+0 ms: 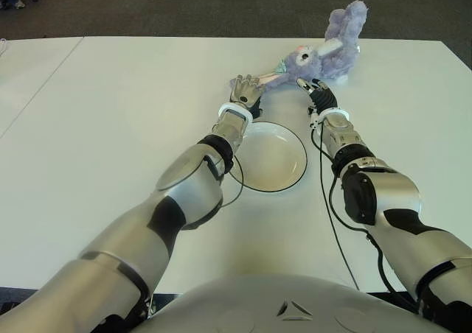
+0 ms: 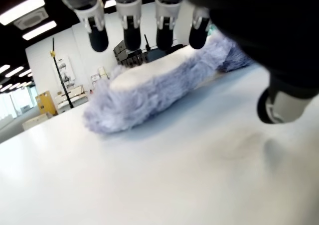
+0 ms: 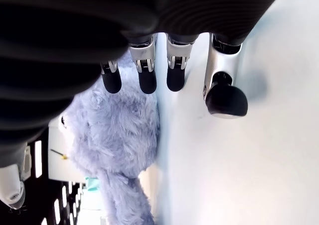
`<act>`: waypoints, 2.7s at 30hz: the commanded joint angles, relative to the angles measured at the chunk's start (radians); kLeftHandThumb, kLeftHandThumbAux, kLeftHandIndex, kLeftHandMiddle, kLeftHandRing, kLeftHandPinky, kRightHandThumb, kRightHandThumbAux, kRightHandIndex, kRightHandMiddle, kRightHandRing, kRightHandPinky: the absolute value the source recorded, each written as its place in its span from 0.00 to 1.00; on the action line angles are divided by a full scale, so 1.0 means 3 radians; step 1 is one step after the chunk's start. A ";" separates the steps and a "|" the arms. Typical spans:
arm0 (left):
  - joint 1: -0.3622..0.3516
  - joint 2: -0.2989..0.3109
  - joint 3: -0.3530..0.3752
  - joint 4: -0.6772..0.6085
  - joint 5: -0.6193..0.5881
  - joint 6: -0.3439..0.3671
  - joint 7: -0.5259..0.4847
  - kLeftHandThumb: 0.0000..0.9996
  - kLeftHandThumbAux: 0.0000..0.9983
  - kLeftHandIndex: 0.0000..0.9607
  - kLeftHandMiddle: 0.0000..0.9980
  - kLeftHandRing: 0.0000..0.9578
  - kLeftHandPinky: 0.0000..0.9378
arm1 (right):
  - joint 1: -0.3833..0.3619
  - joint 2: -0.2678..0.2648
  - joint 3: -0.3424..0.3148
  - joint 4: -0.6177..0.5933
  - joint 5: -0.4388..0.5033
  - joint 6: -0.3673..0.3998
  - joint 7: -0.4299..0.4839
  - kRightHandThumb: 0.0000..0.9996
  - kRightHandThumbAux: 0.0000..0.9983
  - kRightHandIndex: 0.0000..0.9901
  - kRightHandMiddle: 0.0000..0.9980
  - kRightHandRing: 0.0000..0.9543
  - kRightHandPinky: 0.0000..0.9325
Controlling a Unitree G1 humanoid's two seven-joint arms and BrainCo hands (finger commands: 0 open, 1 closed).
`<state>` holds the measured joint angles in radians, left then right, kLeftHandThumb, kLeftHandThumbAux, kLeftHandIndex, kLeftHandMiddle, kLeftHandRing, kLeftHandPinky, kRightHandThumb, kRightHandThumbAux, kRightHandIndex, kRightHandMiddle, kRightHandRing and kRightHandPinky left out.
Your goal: Put the doll into the plate.
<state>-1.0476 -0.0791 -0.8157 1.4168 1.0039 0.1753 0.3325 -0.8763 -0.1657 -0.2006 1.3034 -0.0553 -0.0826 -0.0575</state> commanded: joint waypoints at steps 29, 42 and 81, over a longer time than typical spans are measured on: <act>-0.0028 0.0041 0.0379 0.0027 -0.0330 -0.0151 -0.0155 0.56 0.42 0.00 0.00 0.00 0.12 | 0.0433 0.0104 -0.0014 0.0192 -0.0009 0.0122 0.0113 0.06 0.56 0.00 0.02 0.06 0.10; 0.0141 0.0167 0.0812 0.0018 -0.0656 -0.0079 -0.0813 1.00 0.64 0.00 0.02 0.48 0.53 | 0.0560 0.0012 -0.0123 0.0142 0.0099 -0.0106 0.0297 0.03 0.62 0.00 0.01 0.04 0.09; -0.0163 0.0964 0.0987 -0.0341 -0.1180 -0.2770 -0.3835 0.32 0.60 0.26 0.47 0.60 0.67 | 0.1828 0.0200 0.0021 -0.1651 0.0643 -0.0638 0.1570 0.16 0.55 0.00 0.00 0.08 0.27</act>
<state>-1.1582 0.1713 -0.5478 1.3304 0.7382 -0.4462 -0.5650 -0.4429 -0.1515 -0.2202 0.8127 0.1112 -0.3717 0.3928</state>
